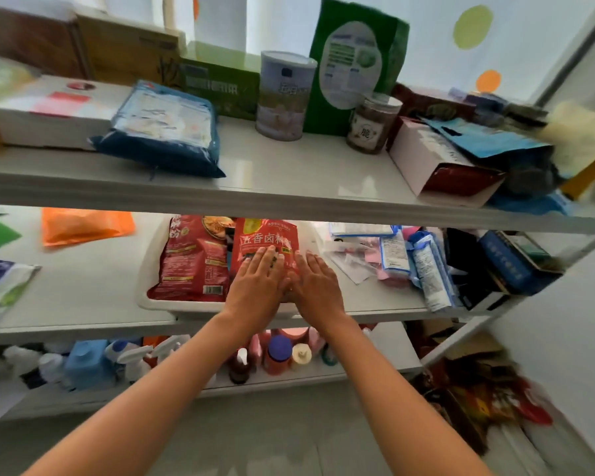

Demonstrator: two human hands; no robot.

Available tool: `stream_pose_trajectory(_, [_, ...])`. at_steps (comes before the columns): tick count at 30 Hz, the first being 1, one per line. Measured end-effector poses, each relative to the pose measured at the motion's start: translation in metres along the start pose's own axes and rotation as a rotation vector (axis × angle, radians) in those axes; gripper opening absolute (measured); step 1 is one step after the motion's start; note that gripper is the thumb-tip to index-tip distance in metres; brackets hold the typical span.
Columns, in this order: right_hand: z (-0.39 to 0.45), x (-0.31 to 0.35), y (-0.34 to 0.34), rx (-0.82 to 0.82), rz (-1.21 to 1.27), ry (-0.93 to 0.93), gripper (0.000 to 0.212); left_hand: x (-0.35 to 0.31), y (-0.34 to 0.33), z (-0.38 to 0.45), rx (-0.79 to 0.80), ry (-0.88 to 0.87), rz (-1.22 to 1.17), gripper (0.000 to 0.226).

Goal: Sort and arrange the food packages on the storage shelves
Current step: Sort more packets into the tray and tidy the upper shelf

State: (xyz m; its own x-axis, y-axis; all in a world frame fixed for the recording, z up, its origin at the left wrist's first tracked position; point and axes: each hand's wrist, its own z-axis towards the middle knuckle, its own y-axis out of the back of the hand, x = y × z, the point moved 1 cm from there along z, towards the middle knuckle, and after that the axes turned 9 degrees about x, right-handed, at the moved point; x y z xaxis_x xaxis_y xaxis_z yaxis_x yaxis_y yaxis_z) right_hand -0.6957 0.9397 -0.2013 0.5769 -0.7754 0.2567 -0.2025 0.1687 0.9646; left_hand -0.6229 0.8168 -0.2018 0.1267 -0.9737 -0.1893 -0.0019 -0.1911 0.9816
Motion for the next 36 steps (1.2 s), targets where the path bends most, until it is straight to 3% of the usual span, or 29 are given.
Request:
stream_pose_trajectory(8, [-0.066, -0.06, 0.08, -0.204, -0.025, 0.054, 0.053, -0.094, 0.078, -0.016, -0.166, -0.161, 0.046, 0.057])
stream_pose_trajectory(13, [-0.091, -0.102, 0.143, -0.56, -0.076, 0.103, 0.047, -0.146, 0.13, -0.004, -0.311, -0.268, 0.049, 0.053])
stream_pose_trajectory(18, [-0.09, -0.13, 0.208, -0.651, -0.168, 0.076, 0.05, -0.184, 0.176, 0.019, -0.385, -0.325, 0.093, 0.052])
stream_pose_trajectory(21, [-0.081, -0.14, 0.238, -0.584, -0.156, 0.02, 0.052, -0.199, 0.195, 0.037, -0.383, -0.334, 0.069, 0.052])
stream_pose_trajectory(28, [-0.062, -0.159, 0.256, -0.372, 0.03, -0.197, 0.063, -0.215, 0.203, 0.083, -0.207, -0.208, -0.107, 0.055])
stream_pose_trajectory(36, [-0.056, -0.18, 0.267, -0.322, 0.255, -0.162, 0.067, -0.223, 0.187, 0.115, -0.169, -0.071, -0.269, 0.064])
